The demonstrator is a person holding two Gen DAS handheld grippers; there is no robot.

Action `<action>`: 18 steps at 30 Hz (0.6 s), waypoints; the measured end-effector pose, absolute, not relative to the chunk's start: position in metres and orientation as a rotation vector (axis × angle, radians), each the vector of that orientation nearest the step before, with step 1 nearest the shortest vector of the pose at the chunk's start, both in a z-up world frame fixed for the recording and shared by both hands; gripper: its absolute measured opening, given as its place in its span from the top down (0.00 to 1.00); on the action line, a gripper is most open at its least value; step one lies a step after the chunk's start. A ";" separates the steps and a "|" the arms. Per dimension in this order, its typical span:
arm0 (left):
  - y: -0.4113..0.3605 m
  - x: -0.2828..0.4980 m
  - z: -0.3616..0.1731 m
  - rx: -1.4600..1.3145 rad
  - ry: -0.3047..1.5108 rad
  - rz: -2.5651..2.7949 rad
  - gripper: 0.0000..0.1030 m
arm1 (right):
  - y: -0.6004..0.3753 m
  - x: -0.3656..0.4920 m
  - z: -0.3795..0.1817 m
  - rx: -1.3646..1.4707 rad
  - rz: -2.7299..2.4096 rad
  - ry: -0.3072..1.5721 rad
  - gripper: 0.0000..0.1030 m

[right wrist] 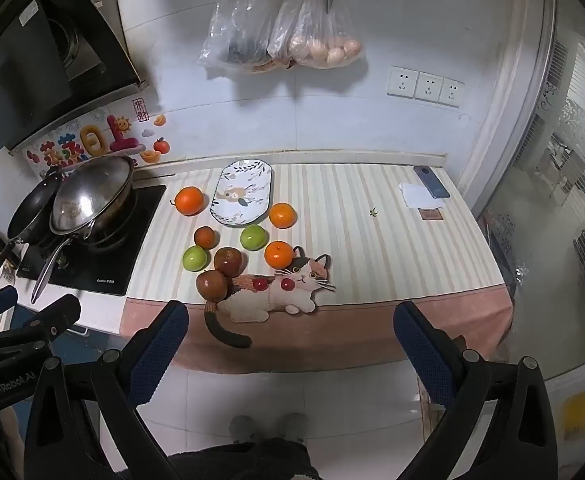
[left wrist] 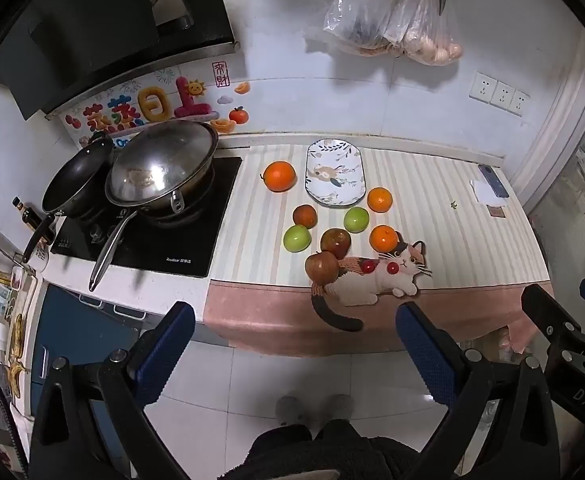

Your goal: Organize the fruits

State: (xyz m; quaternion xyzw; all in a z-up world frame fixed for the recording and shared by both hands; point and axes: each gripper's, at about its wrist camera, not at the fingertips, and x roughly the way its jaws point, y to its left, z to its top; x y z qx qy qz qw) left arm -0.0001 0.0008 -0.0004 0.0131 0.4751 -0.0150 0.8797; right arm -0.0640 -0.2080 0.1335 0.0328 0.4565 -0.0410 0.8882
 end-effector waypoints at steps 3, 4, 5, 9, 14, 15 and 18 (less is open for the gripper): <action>-0.001 0.000 -0.001 0.053 0.995 -0.016 0.00 | -0.208 -0.062 0.134 0.058 -0.091 0.956 0.00; -0.001 0.000 -0.001 0.047 0.996 -0.020 0.00 | -0.208 -0.062 0.134 0.056 -0.091 0.954 0.00; 0.000 0.001 -0.001 0.045 0.998 -0.022 0.00 | -0.209 -0.062 0.134 0.056 -0.092 0.953 0.00; -0.006 0.002 -0.002 0.043 0.995 -0.019 0.00 | -0.210 -0.061 0.137 0.057 -0.094 0.955 0.00; -0.004 0.004 -0.001 0.043 0.997 -0.025 0.00 | -0.210 -0.057 0.135 0.059 -0.097 0.954 0.00; -0.004 0.004 -0.001 0.043 0.997 -0.024 0.00 | -0.210 -0.056 0.135 0.059 -0.097 0.953 0.00; -0.004 0.004 -0.001 0.044 0.997 -0.025 0.00 | -0.209 -0.057 0.134 0.062 -0.095 0.953 0.00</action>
